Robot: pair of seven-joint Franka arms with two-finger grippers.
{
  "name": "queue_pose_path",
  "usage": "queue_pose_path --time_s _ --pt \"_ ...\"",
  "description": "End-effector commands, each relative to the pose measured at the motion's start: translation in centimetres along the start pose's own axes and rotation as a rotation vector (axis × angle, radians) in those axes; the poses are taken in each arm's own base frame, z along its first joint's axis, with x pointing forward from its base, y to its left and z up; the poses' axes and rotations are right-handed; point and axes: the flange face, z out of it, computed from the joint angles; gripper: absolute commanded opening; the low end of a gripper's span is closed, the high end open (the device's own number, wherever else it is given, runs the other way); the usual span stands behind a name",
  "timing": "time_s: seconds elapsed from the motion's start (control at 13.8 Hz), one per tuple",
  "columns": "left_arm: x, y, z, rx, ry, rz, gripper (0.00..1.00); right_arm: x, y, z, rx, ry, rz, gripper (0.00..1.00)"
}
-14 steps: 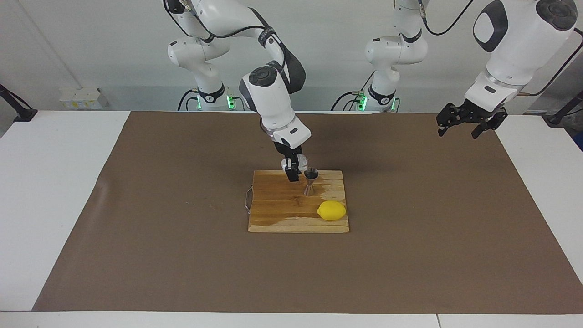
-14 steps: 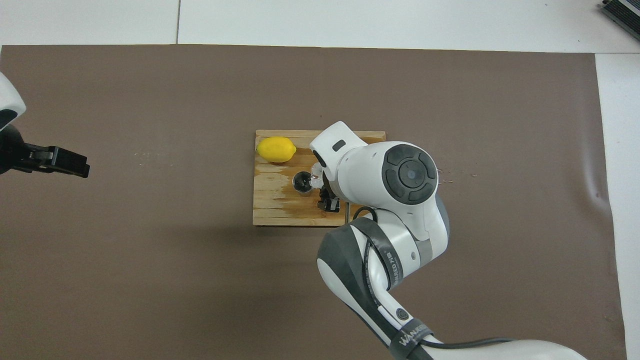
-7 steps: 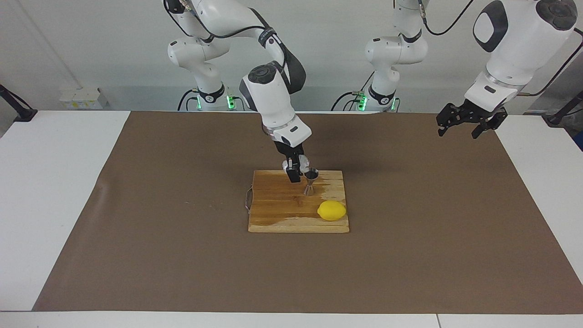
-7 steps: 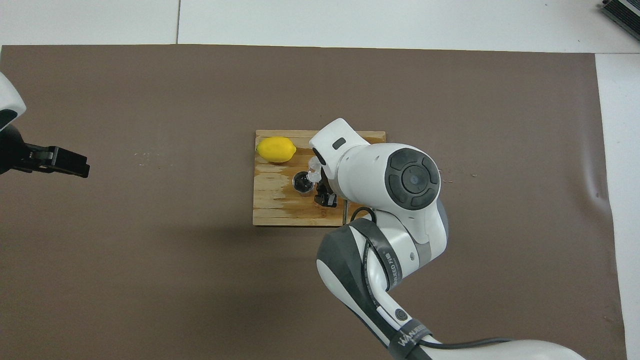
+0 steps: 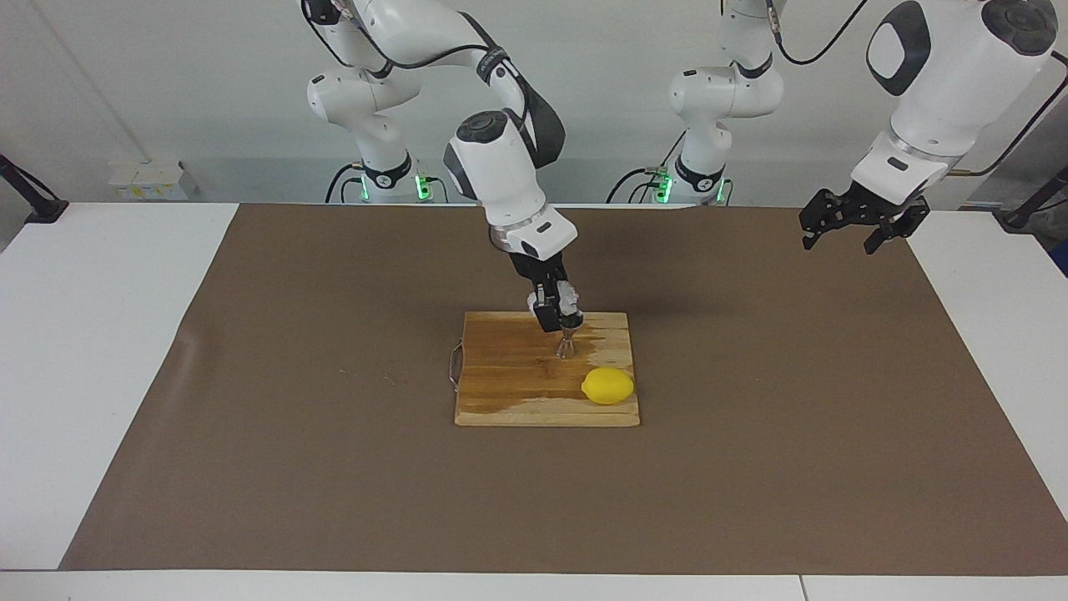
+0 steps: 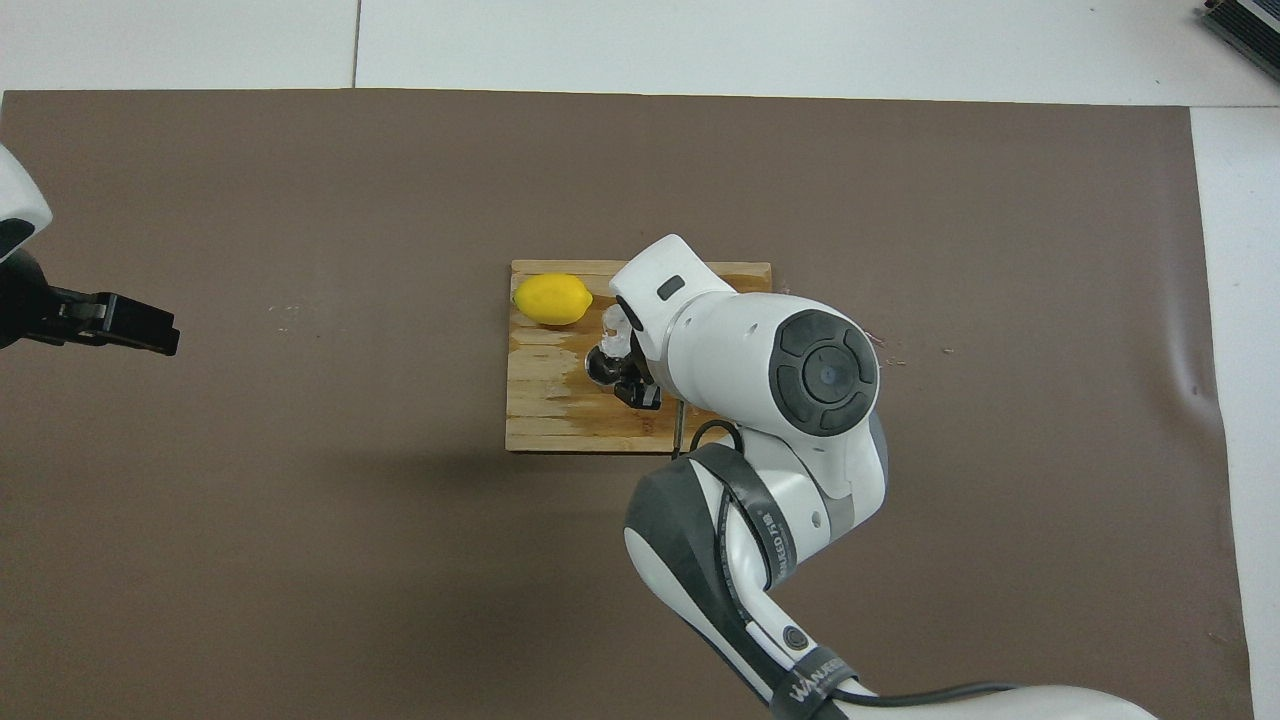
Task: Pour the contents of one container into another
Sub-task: 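Tilt the white cup with the right gripper to pour into the metal cup, then carry the white cup with the right gripper back to its spot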
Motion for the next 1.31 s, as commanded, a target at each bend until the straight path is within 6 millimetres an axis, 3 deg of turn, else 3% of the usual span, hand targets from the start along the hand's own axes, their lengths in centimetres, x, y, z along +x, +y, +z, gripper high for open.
queue_pose_path --time_s 0.0,0.15,0.44,0.73,1.09,1.23 --pt "-0.5 -0.1 -0.6 0.02 0.0 -0.011 1.0 0.2 -0.2 -2.5 0.006 0.08 0.024 0.0" --pt "-0.5 -0.1 -0.6 0.02 0.0 -0.011 1.0 -1.0 0.7 -3.3 0.027 0.157 0.033 0.0" --pt "-0.5 -0.1 -0.6 0.02 0.0 -0.011 1.0 -6.9 4.3 -4.2 0.06 0.311 0.069 0.0" --pt "-0.5 -0.1 -0.6 0.02 0.0 -0.011 1.0 -16.9 8.2 -5.5 0.16 0.419 0.072 0.0" --pt "-0.5 -0.1 -0.6 0.02 0.0 -0.011 1.0 -30.1 10.8 -5.8 0.206 0.471 0.07 0.0" --pt "-0.5 -0.1 -0.5 0.02 0.0 -0.011 1.0 -32.7 10.9 -5.3 0.215 0.485 0.056 0.0"
